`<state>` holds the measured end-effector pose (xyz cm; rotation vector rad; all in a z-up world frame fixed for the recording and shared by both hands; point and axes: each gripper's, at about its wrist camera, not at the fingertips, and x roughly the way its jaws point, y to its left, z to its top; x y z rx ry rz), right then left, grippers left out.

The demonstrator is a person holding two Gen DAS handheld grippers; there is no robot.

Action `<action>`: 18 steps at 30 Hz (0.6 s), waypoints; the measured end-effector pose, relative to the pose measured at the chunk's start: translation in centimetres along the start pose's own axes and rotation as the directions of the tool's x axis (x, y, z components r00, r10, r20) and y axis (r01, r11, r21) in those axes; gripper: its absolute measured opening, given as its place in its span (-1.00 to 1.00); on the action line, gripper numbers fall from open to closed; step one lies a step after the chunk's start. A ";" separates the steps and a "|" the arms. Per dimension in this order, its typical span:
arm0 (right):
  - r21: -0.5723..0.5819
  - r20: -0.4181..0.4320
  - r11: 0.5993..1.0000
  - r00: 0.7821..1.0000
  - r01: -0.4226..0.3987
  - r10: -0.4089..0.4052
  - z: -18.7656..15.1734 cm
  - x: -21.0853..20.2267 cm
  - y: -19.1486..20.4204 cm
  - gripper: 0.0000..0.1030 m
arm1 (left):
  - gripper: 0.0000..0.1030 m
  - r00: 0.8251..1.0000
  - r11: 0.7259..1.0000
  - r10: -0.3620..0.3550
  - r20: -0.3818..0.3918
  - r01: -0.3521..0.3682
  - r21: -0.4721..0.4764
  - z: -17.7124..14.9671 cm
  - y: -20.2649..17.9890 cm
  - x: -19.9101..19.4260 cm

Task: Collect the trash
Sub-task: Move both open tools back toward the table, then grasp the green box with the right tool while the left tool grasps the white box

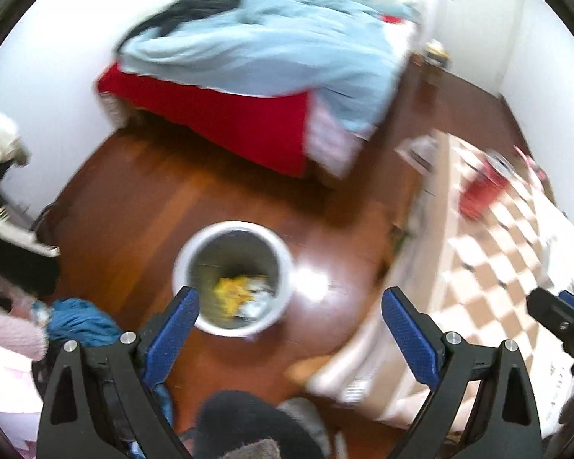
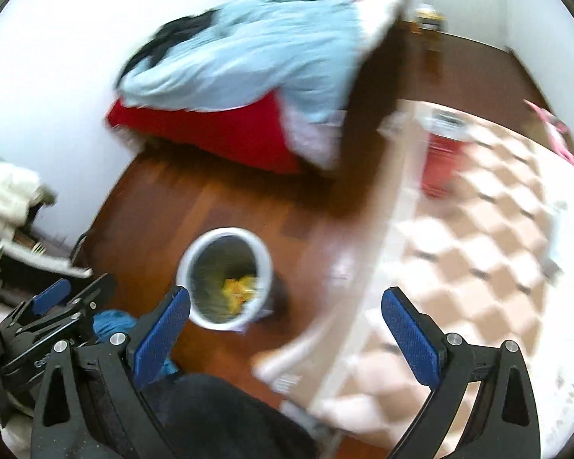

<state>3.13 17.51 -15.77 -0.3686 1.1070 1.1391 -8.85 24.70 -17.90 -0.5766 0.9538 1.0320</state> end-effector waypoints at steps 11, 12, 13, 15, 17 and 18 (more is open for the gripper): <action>0.303 -0.100 0.865 0.916 0.400 -0.389 -2.6 -6.4 -29.7 0.97 | 0.89 0.982 0.952 -0.154 -0.109 0.177 0.249 -0.4 -25.3 4.6; 0.308 -0.122 0.841 0.896 0.444 -0.428 -2.3 -6.8 -32.8 0.97 | 0.89 0.980 0.943 -0.159 -0.118 0.186 0.277 -0.4 -27.2 4.9; 0.309 -0.135 0.830 0.885 0.465 -0.445 -2.0 -7.0 -34.4 0.97 | 0.89 0.977 0.928 -0.166 -0.131 0.200 0.315 -0.3 -29.7 5.3; 0.286 -0.179 0.805 0.854 0.520 -0.488 -1.0 -7.2 -39.0 0.97 | 0.89 0.976 0.899 -0.162 -0.143 0.206 0.387 -0.1 -33.6 6.0; 0.251 -0.221 0.798 0.835 0.547 -0.503 -0.1 -6.8 -41.2 0.97 | 0.89 0.975 0.875 -0.160 -0.155 0.213 0.435 0.2 -36.5 6.8; 0.214 -0.248 0.814 0.836 0.540 -0.489 0.5 -6.2 -42.6 0.97 | 0.89 0.974 0.865 -0.156 -0.161 0.214 0.454 0.4 -37.5 7.2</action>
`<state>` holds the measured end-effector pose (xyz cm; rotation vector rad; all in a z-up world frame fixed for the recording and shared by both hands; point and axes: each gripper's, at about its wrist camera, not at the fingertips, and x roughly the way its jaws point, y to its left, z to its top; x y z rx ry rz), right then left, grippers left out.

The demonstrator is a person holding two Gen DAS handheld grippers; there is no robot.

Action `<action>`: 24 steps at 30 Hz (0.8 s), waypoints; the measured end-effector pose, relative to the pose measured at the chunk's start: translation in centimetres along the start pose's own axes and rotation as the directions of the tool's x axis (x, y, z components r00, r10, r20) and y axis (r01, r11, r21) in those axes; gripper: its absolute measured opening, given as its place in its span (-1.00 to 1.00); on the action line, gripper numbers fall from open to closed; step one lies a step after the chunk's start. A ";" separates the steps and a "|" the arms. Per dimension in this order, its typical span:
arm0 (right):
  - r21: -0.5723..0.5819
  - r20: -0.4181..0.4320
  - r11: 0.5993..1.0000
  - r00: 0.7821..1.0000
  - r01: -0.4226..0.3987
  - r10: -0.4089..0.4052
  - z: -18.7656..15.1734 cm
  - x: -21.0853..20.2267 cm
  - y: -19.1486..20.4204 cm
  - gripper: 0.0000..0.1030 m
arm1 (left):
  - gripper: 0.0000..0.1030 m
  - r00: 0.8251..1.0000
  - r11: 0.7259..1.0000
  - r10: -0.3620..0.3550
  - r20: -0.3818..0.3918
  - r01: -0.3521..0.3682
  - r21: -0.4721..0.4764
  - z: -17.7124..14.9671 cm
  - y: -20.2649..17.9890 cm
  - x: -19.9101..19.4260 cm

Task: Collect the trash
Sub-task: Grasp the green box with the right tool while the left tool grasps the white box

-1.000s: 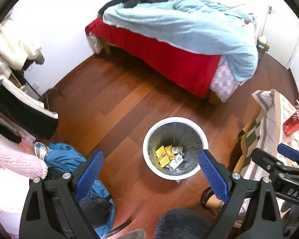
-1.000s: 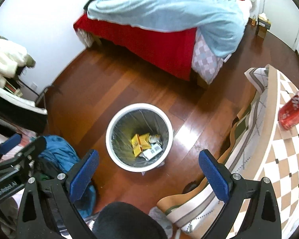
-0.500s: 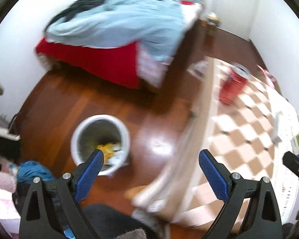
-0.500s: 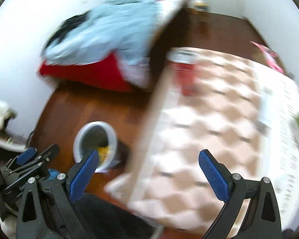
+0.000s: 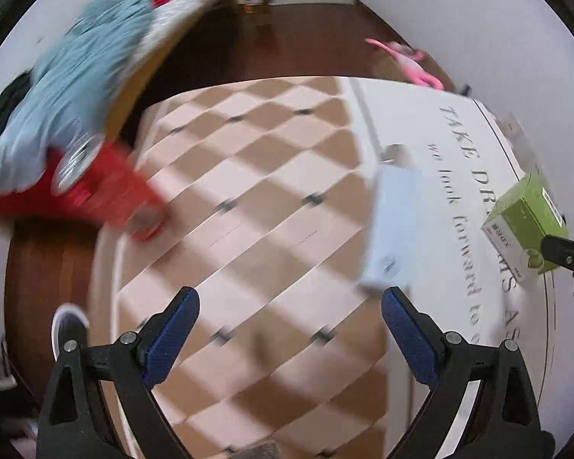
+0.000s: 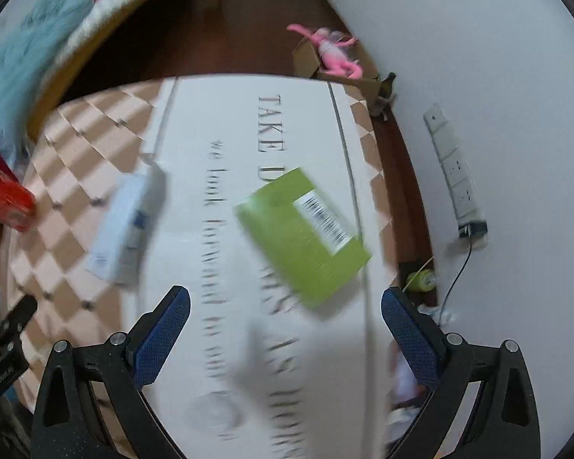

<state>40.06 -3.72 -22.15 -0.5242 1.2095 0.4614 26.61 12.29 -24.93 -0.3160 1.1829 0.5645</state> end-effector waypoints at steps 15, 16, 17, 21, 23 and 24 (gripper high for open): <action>-0.118 -0.184 0.989 0.981 -0.087 0.064 4.3 8.4 -1.1 0.43 | -0.38 0.987 0.989 -0.106 -0.120 0.117 0.086 4.3 -5.5 7.2; -0.077 -0.187 0.992 0.979 -0.097 0.081 4.1 8.3 -1.6 0.43 | -0.38 0.987 0.990 -0.104 -0.124 0.115 0.079 4.3 -5.5 7.1; -0.041 -0.191 0.993 0.977 -0.106 0.097 3.9 8.0 -2.0 0.41 | -0.38 0.985 0.990 -0.113 -0.133 0.122 0.064 4.0 -5.1 7.0; 0.140 -0.233 0.974 0.950 -0.179 0.208 2.5 7.3 -4.3 0.39 | -0.38 0.976 0.989 -0.147 -0.161 0.148 -0.008 1.4 -3.2 5.6; 0.202 -0.268 0.956 0.927 -0.211 0.261 1.5 7.6 -5.1 0.39 | -0.38 0.975 0.987 -0.161 -0.155 0.160 -0.020 0.9 -2.8 5.4; 0.206 -0.289 0.953 0.917 -0.222 0.276 1.0 7.9 -5.1 0.41 | -0.36 0.976 0.987 -0.158 -0.152 0.157 -0.018 0.8 -2.9 5.4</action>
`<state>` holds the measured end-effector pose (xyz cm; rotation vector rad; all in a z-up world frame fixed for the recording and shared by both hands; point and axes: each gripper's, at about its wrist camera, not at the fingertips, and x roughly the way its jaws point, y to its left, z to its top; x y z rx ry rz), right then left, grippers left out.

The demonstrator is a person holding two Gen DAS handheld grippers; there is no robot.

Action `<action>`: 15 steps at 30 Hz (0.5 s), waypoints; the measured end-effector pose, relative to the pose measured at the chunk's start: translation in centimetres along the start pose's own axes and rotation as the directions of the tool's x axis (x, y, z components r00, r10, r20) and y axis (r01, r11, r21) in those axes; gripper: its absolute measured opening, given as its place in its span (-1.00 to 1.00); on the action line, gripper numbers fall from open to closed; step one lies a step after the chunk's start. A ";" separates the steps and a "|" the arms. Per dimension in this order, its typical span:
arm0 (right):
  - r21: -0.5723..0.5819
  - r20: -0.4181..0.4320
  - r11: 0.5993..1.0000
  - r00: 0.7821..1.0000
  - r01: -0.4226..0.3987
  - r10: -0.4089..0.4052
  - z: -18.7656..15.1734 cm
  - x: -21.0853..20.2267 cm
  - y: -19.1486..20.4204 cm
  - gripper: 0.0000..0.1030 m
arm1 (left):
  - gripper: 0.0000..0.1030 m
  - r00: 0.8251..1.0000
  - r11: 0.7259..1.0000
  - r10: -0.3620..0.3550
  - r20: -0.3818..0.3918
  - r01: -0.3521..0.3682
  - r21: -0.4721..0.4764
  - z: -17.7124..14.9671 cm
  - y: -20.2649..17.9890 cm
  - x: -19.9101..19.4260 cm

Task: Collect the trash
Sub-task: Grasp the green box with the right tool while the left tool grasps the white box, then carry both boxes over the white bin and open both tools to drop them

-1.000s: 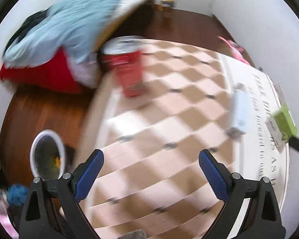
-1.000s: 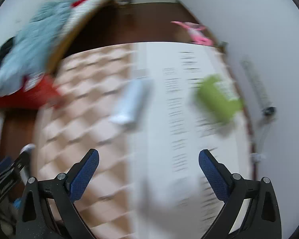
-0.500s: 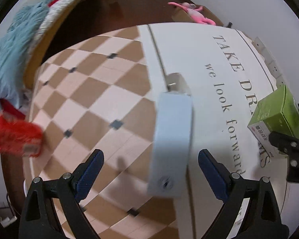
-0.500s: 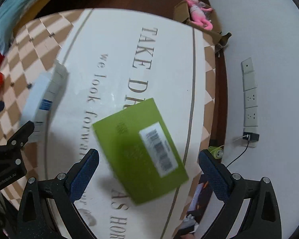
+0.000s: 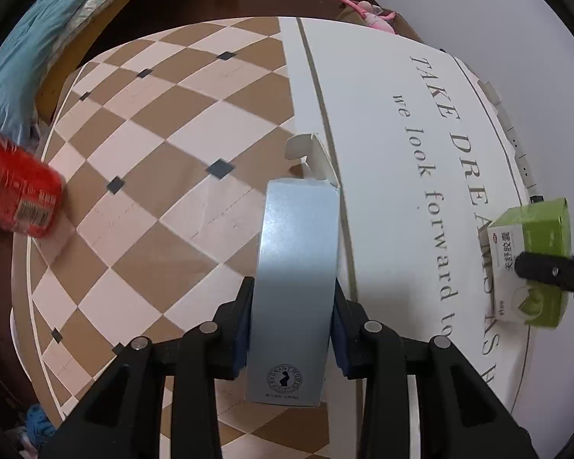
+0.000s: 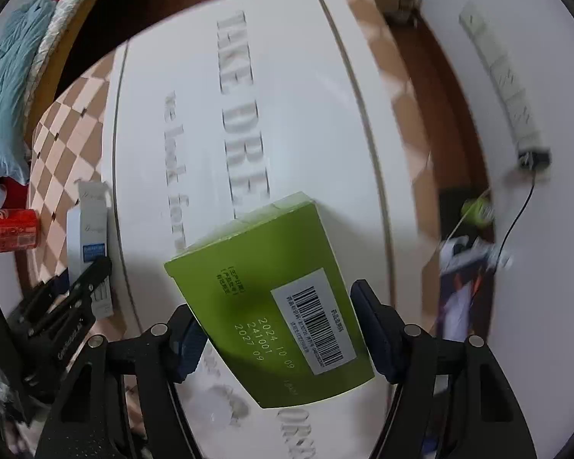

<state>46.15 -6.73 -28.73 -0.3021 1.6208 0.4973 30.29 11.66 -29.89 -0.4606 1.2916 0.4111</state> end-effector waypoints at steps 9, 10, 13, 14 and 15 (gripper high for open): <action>-0.090 0.027 0.987 0.991 0.132 -0.131 -0.5 1.5 1.9 0.33 | -0.40 0.996 0.997 0.071 0.048 -0.073 0.034 0.8 -0.7 0.5; -0.091 0.039 0.986 0.990 0.137 -0.133 -0.6 1.5 2.1 0.32 | -0.41 0.994 0.996 0.082 0.067 -0.084 0.040 0.7 -0.6 0.0; -0.085 0.102 0.987 0.986 0.138 -0.129 -1.3 0.4 2.6 0.28 | -0.41 0.992 0.996 0.078 0.103 -0.082 0.038 0.3 -0.5 -1.5; -0.084 0.116 0.987 0.985 0.139 -0.129 -1.6 0.1 2.9 0.27 | -0.41 0.990 0.996 0.076 0.117 -0.081 0.035 0.1 -0.3 -2.1; -0.086 0.142 0.986 0.981 0.144 -0.131 -1.9 -0.6 3.3 0.27 | -0.41 0.989 0.996 0.076 0.129 -0.080 0.031 -0.2 -0.2 -2.7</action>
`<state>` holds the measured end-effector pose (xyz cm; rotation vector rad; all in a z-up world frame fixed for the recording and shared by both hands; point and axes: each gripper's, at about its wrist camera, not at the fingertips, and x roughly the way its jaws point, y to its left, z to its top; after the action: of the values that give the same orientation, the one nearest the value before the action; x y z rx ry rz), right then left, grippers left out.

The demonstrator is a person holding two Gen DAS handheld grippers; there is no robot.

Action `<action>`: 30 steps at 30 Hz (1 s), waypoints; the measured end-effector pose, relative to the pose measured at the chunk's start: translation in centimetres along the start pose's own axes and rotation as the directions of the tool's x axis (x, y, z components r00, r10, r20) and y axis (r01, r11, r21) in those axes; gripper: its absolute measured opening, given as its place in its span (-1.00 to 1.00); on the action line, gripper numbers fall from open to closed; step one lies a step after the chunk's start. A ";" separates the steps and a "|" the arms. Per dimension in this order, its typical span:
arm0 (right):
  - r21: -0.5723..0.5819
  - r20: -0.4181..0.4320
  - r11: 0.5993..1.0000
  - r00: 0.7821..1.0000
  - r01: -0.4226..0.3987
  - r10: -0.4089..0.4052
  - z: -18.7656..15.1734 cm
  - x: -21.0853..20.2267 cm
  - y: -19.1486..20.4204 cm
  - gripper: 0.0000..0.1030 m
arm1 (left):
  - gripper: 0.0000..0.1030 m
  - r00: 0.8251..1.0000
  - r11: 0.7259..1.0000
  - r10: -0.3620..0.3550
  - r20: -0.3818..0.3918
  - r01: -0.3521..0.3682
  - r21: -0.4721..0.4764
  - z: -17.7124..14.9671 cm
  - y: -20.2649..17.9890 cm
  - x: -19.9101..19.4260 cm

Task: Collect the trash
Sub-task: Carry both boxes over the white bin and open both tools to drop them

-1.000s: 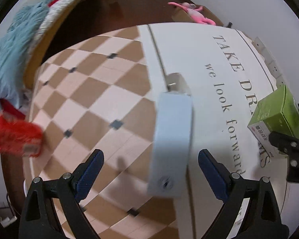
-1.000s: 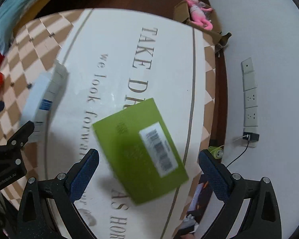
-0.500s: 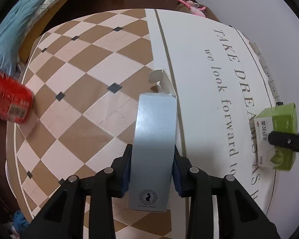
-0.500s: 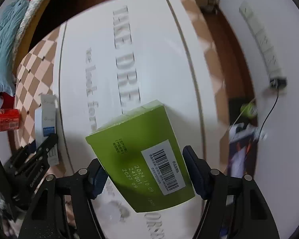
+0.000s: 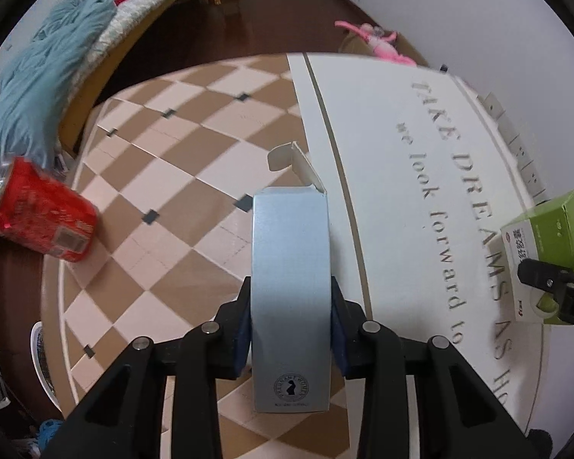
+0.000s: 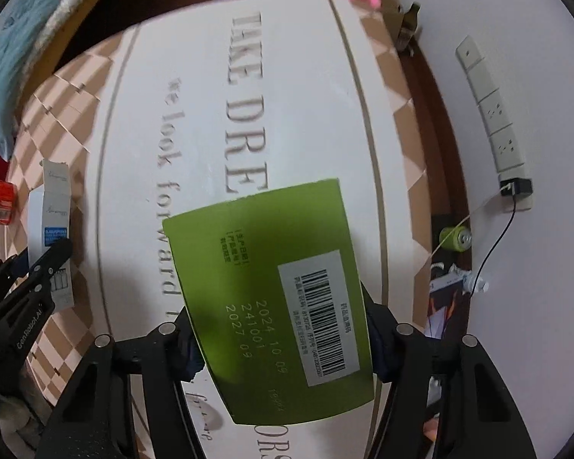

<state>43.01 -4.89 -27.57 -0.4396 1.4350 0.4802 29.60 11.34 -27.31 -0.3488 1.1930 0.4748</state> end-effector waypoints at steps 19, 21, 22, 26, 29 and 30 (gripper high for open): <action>-0.123 0.297 0.985 0.943 -0.121 0.152 -5.7 -11.2 13.5 0.24 | -0.41 0.955 0.988 0.076 0.285 -0.033 -0.151 -6.4 14.5 -16.7; -0.164 0.301 0.976 0.934 -0.147 0.191 -6.6 -12.0 16.8 0.24 | -0.41 0.946 0.981 0.105 0.308 -0.049 -0.186 -7.4 17.4 -18.5; -0.180 0.301 0.971 0.931 -0.157 0.206 -6.9 -12.3 18.1 0.24 | -0.41 0.941 0.977 0.120 0.316 -0.056 -0.204 -7.9 18.9 -19.1; -0.278 0.286 0.941 0.918 -0.193 0.273 -8.6 -13.2 25.7 0.24 | -0.41 0.930 0.953 0.190 0.315 -0.098 -0.285 -10.4 25.3 -20.8; -0.361 0.250 0.905 0.912 -0.224 0.325 -10.0 -13.0 32.8 0.24 | -0.41 0.930 0.927 0.236 0.283 -0.127 -0.353 -12.9 30.4 -20.8; -0.379 0.238 0.896 0.911 -0.232 0.337 -10.4 -12.8 34.6 0.24 | -0.41 0.931 0.918 0.246 0.269 -0.135 -0.374 -13.8 32.0 -20.6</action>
<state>14.07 17.34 -15.73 -0.4104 1.1241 1.0082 -4.17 28.22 -12.87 -0.4438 0.8330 0.8893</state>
